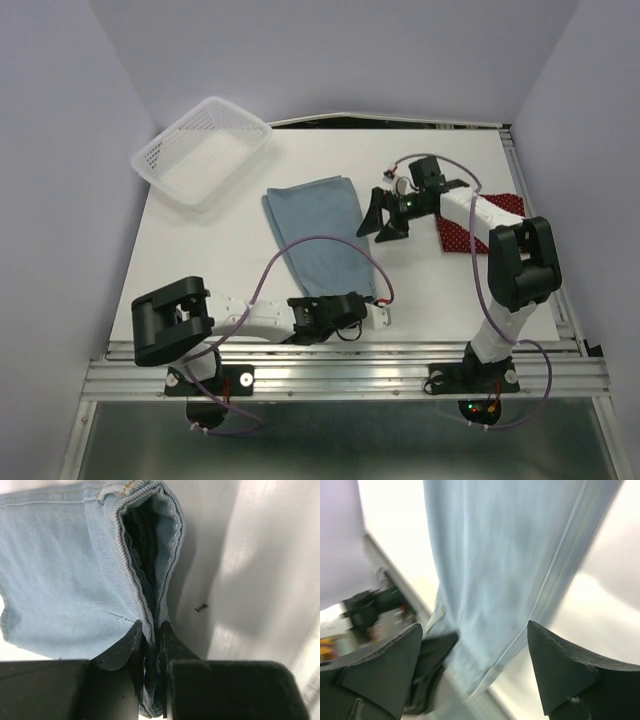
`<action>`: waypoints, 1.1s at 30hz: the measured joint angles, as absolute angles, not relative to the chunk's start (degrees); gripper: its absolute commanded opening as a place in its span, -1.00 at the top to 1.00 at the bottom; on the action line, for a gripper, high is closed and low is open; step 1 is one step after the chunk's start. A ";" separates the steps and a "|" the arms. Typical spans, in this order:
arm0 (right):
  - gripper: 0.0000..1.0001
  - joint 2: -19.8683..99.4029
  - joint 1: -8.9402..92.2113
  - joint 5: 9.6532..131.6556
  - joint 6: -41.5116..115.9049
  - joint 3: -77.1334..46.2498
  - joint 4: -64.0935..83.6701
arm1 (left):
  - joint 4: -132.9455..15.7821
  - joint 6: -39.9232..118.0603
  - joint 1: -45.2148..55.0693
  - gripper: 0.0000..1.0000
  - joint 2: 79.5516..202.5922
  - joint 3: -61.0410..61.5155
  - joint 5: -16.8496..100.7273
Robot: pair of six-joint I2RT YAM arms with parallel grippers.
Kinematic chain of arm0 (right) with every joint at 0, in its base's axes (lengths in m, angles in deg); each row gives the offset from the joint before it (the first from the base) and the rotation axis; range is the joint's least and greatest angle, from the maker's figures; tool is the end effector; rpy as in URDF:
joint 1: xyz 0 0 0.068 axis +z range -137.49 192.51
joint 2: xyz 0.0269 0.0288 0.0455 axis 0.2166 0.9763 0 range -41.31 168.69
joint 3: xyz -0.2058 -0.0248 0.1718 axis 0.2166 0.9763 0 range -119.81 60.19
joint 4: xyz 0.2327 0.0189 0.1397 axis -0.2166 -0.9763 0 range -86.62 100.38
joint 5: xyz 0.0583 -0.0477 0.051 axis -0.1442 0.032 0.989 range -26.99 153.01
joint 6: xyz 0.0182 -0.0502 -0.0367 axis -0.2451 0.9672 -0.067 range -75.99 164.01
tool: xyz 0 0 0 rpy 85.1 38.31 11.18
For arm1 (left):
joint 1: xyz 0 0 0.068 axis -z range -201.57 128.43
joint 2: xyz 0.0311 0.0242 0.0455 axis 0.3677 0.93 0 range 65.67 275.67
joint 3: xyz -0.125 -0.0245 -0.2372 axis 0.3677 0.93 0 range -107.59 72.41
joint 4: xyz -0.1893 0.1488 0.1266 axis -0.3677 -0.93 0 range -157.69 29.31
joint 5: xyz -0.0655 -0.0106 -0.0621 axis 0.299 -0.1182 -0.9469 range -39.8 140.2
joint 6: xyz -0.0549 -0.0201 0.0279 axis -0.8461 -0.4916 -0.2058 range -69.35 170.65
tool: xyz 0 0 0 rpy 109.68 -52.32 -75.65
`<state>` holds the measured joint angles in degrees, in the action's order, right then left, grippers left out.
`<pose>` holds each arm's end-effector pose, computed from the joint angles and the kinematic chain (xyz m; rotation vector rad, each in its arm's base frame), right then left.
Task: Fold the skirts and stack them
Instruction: Fold the skirt
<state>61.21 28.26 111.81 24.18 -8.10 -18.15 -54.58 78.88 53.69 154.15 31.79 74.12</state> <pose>0.3469 0.1374 0.1776 -0.1964 2.6537 1.3381 0.1011 -0.3035 0.1439 1.6099 1.5368 0.0346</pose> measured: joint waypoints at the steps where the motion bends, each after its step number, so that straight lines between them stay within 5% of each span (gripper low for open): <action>1: -0.81 61.62 27.97 109.86 27.59 -12.58 -20.05 | -56.61 78.57 53.85 1.00 153.00 31.30 72.66; 12: -0.66 75.57 27.43 101.36 45.77 -43.88 -23.22 | -78.66 75.16 54.74 1.00 146.59 20.38 51.85; 18: -0.59 84.99 29.26 100.84 47.28 -43.88 -21.08 | -84.96 74.13 54.78 1.00 146.59 16.62 41.27; 22: -0.32 87.41 30.51 102.17 49.90 -43.84 -20.23 | -89.18 74.35 53.98 1.00 146.59 14.04 33.84; 27: 0.33 87.54 32.21 105.23 53.60 -43.01 -20.51 | -95.01 76.06 50.13 0.97 147.07 8.75 25.99; 33: 0.49 87.61 34.35 110.80 53.68 -37.04 -21.17 | -101.90 81.54 45.28 0.92 149.35 -0.67 23.11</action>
<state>87.61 34.35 110.80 53.68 -37.04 -21.17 -101.90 81.54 45.28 149.35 -0.67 23.11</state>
